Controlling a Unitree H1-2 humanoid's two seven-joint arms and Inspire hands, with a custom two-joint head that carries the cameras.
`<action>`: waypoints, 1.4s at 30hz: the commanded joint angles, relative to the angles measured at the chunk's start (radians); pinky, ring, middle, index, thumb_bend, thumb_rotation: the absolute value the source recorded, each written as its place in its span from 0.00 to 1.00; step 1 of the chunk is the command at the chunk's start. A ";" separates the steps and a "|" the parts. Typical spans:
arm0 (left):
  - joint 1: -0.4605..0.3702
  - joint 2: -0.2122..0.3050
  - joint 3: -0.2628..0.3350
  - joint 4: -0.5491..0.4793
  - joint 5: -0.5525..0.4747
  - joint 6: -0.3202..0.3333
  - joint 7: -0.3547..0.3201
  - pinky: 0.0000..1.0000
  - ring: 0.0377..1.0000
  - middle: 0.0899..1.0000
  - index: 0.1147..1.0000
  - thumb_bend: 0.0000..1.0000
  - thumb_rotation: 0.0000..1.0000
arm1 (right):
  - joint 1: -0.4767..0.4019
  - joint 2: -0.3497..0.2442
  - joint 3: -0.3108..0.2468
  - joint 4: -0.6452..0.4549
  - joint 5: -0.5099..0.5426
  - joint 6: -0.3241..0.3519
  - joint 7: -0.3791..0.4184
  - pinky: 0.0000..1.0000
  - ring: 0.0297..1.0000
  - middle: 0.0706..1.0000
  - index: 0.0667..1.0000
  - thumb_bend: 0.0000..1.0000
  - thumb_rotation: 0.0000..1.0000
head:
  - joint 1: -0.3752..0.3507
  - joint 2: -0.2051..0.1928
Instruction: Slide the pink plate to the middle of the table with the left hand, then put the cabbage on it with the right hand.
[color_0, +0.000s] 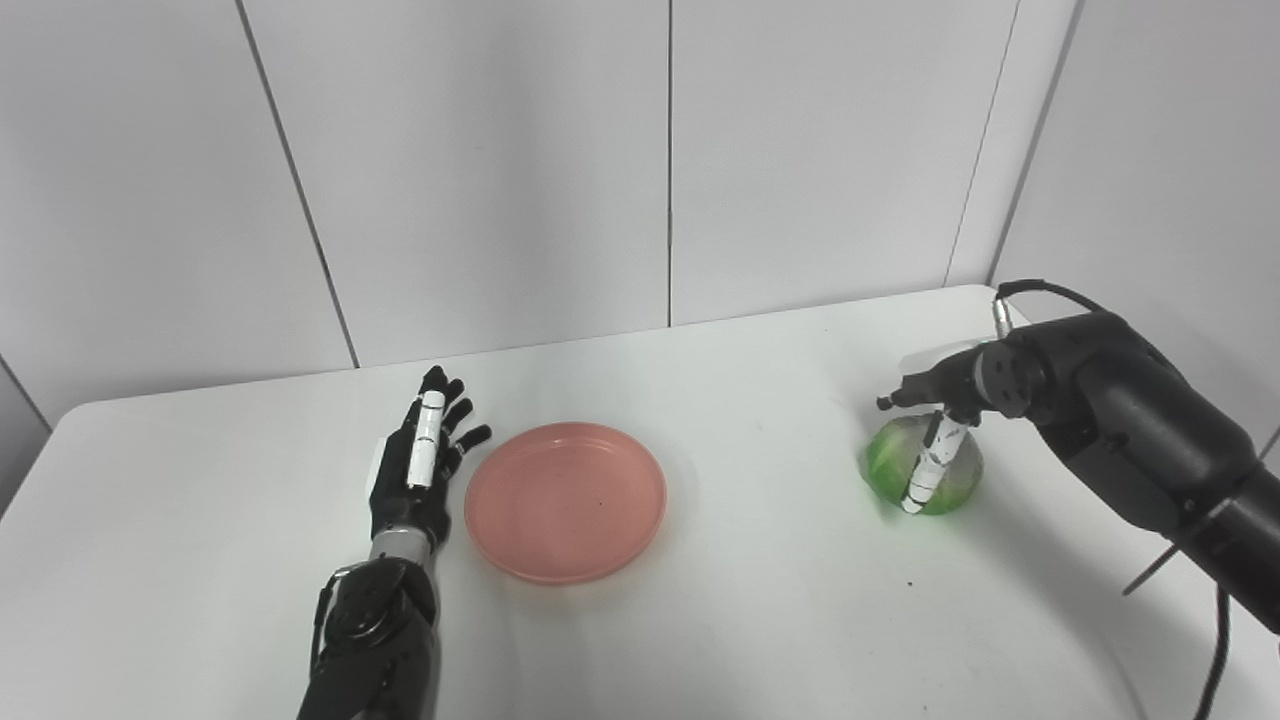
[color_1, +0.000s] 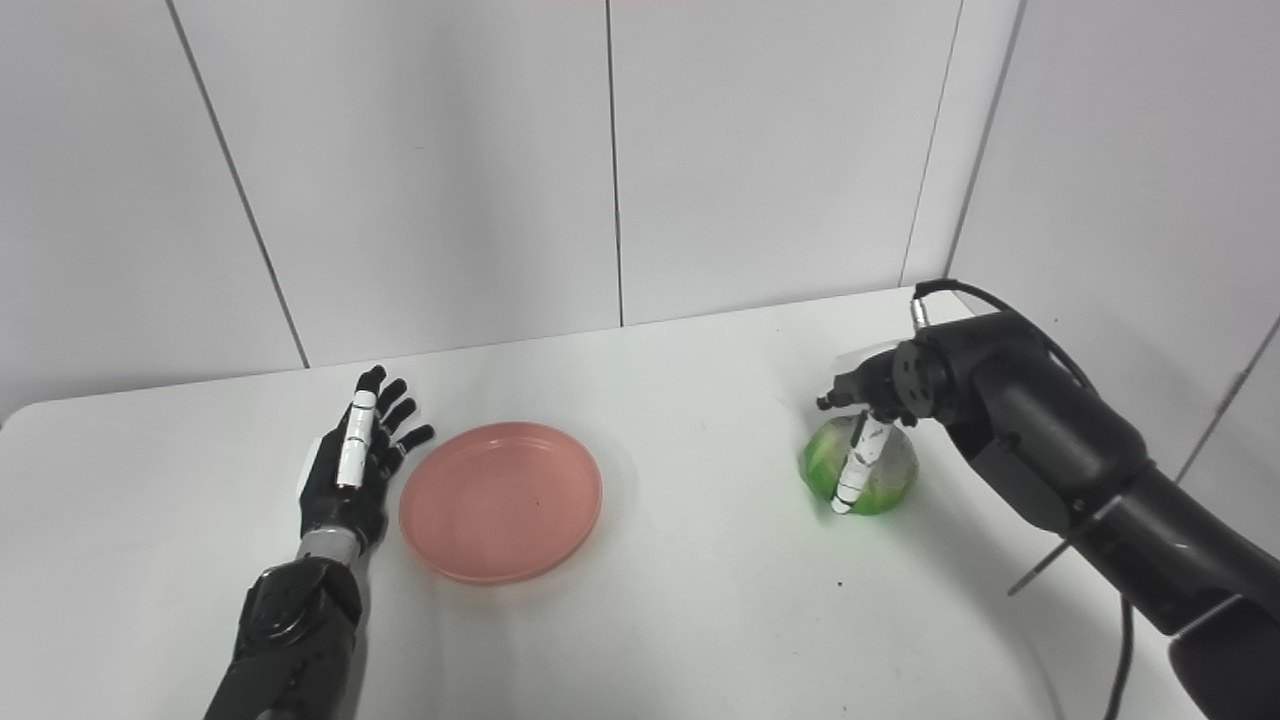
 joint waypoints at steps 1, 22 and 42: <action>0.044 0.005 0.004 0.028 -0.007 0.075 0.009 0.77 0.91 0.92 0.92 0.74 0.82 | -0.008 -0.011 -0.037 0.003 0.011 -0.036 -0.079 0.78 0.97 1.00 0.93 1.00 0.40 | 0.005 0.001; 0.050 0.007 0.003 0.001 -0.011 0.102 0.011 0.74 0.91 0.92 0.92 0.73 0.80 | 0.166 0.031 -0.172 0.142 0.258 -0.232 -0.513 0.64 0.75 0.82 0.80 1.00 0.31 | 0.021 0.010; 0.041 -0.001 0.008 -0.002 -0.020 0.111 0.015 0.72 0.91 0.92 0.93 0.72 0.78 | 0.120 -0.008 -0.099 0.139 0.271 -0.343 -0.503 0.32 0.38 0.46 0.50 0.51 0.00 | 0.027 0.011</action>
